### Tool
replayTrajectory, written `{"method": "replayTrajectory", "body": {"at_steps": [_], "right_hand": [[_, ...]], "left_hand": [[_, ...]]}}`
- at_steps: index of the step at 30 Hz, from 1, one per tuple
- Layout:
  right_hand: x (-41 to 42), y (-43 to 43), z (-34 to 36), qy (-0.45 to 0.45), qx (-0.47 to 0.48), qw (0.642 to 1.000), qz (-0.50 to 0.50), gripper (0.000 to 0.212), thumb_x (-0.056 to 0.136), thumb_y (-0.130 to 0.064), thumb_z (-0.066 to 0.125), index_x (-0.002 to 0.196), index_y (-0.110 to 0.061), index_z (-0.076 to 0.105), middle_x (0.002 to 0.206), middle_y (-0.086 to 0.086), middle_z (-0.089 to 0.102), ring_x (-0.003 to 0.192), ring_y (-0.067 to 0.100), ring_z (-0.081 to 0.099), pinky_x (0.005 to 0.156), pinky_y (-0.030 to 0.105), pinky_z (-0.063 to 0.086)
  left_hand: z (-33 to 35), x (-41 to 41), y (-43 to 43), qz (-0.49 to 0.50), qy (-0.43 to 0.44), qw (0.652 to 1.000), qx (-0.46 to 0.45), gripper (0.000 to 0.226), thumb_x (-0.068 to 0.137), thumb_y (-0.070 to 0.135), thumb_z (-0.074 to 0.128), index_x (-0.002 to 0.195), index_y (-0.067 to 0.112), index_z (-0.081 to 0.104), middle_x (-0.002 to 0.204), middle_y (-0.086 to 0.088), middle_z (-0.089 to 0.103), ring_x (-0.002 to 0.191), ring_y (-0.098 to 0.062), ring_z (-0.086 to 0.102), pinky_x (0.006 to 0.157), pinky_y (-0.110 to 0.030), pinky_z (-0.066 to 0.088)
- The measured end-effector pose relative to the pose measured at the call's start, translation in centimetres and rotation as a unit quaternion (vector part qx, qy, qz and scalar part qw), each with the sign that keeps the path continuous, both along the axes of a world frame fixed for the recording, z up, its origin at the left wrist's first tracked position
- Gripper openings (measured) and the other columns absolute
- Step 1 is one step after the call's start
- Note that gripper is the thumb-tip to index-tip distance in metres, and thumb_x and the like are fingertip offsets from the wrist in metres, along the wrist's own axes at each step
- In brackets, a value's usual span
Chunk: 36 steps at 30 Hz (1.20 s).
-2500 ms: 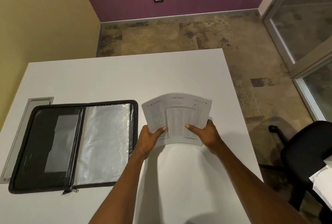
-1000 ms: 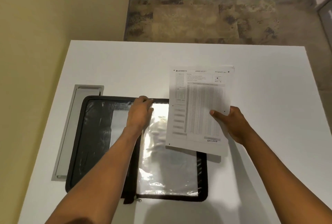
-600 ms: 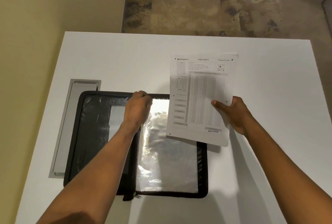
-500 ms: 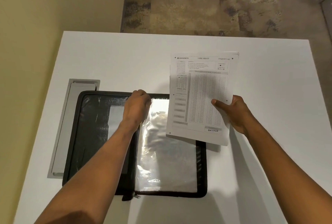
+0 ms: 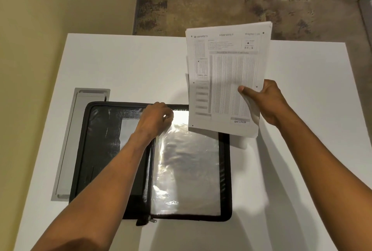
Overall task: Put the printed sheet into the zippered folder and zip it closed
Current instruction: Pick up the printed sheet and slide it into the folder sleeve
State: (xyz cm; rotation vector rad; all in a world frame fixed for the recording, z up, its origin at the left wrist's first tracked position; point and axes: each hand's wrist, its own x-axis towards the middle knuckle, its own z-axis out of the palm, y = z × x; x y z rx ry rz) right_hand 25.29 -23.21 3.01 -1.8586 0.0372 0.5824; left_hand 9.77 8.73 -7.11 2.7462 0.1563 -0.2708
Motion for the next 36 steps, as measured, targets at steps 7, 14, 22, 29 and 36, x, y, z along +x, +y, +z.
{"method": "replayTrajectory", "body": {"at_steps": [7, 14, 22, 29, 36], "right_hand": [[2.6, 2.9, 1.2, -0.041, -0.006, 0.999, 0.012, 0.040, 0.092, -0.025, 0.079, 0.130, -0.015, 0.071, 0.114, -0.010, 0.076, 0.103, 0.007, 0.075, 0.095, 0.031, 0.060], [4.7, 5.3, 2.1, -0.063, -0.015, 0.996, 0.065, 0.041, 0.094, -0.025, 0.077, 0.133, -0.016, 0.069, 0.114, -0.011, 0.075, 0.100, 0.002, 0.074, 0.086, 0.020, 0.060], [6.2, 9.0, 2.1, -0.062, -0.055, 0.985, 0.154, 0.041, 0.093, -0.030, 0.076, 0.132, -0.018, 0.070, 0.122, -0.005, 0.074, 0.104, 0.012, 0.073, 0.092, 0.037, 0.062], [7.2, 11.7, 1.1, -0.032, -0.050, 0.970, 0.236, 0.036, 0.094, -0.023, 0.076, 0.129, -0.015, 0.072, 0.121, 0.000, 0.076, 0.104, 0.019, 0.076, 0.094, 0.045, 0.063], [8.9, 13.2, 0.0, -0.004, -0.071, 0.963, 0.260, 0.038, 0.091, -0.022, 0.079, 0.127, -0.013, 0.073, 0.123, 0.004, 0.076, 0.107, 0.027, 0.075, 0.098, 0.051, 0.060]], "left_hand": [[-0.3, 0.0, 0.3, 0.035, 0.003, 0.996, -0.080, 0.008, 0.092, 0.033, 0.072, 0.087, 0.032, 0.078, 0.089, 0.019, 0.065, 0.080, -0.005, 0.058, 0.063, -0.015, 0.033], [-0.1, 0.3, -0.1, -0.003, 0.026, 0.993, -0.118, 0.018, 0.096, 0.044, 0.064, 0.103, 0.036, 0.078, 0.105, 0.020, 0.071, 0.089, -0.001, 0.062, 0.070, -0.023, 0.045], [-0.2, -0.9, -1.6, 0.063, -0.032, 0.987, -0.147, 0.011, 0.092, 0.043, 0.069, 0.098, 0.035, 0.075, 0.100, 0.021, 0.072, 0.086, 0.002, 0.064, 0.073, -0.025, 0.052], [-0.1, -1.4, -2.0, 0.071, -0.060, 0.988, -0.124, 0.008, 0.092, 0.038, 0.076, 0.094, 0.030, 0.079, 0.104, 0.015, 0.060, 0.075, -0.009, 0.060, 0.067, -0.028, 0.048], [-0.5, -1.1, -2.0, 0.068, -0.057, 0.987, -0.135, 0.007, 0.093, 0.038, 0.071, 0.093, 0.033, 0.076, 0.093, 0.013, 0.054, 0.074, -0.008, 0.058, 0.064, -0.028, 0.045]]}}
